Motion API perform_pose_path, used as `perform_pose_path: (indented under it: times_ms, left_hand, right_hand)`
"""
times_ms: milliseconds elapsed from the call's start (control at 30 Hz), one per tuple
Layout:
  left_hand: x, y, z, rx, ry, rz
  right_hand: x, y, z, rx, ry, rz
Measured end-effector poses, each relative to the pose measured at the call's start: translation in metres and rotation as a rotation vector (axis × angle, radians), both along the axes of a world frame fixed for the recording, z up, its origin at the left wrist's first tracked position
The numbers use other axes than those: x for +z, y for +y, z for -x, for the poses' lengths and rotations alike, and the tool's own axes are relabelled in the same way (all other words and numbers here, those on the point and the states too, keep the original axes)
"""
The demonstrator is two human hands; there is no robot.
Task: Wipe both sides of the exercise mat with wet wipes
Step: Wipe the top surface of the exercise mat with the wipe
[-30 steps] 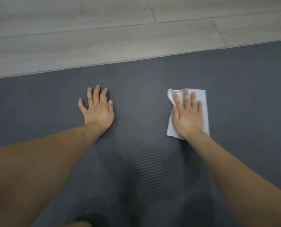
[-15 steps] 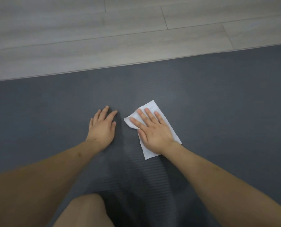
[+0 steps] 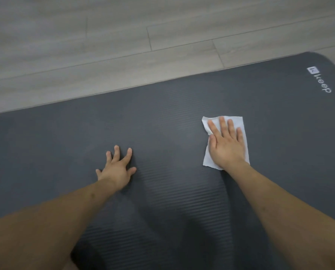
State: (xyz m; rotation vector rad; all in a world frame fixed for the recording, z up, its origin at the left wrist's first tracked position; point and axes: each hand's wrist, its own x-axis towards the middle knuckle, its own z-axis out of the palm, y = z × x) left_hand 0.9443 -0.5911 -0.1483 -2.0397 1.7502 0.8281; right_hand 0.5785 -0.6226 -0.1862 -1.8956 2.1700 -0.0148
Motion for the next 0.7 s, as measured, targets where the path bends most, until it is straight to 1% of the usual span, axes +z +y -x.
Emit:
perform_pose_path:
  times_ms: [100, 200, 333, 467, 567, 633, 700]
  left_hand:
    - [0.000, -0.005, -0.006, -0.032, -0.003, -0.041]
    - [-0.007, -0.005, -0.004, -0.012, -0.016, -0.003]
    - [-0.012, -0.008, -0.004, -0.017, -0.011, 0.024]
    - [-0.017, -0.012, -0.009, -0.069, 0.002, 0.036]
    - [-0.010, -0.013, -0.023, -0.122, 0.034, 0.072]
    - [-0.004, -0.005, -0.041, -0.138, 0.078, 0.157]
    - [-0.001, 0.013, -0.064, -0.120, 0.127, 0.296]
  right_hand:
    - [-0.001, 0.003, 0.013, -0.009, -0.016, -0.003]
    - [-0.003, 0.001, 0.005, 0.009, -0.007, 0.015]
    - [-0.002, 0.012, -0.020, 0.131, 0.003, 0.009]
    - [-0.005, 0.055, -0.099, 0.341, -0.066, 0.028]
    - [-0.005, 0.087, -0.168, 0.460, -0.087, 0.022]
    - [-0.004, 0.117, -0.214, 0.591, -0.080, 0.018]
    - [-0.005, 0.147, -0.253, 0.734, -0.077, 0.022]
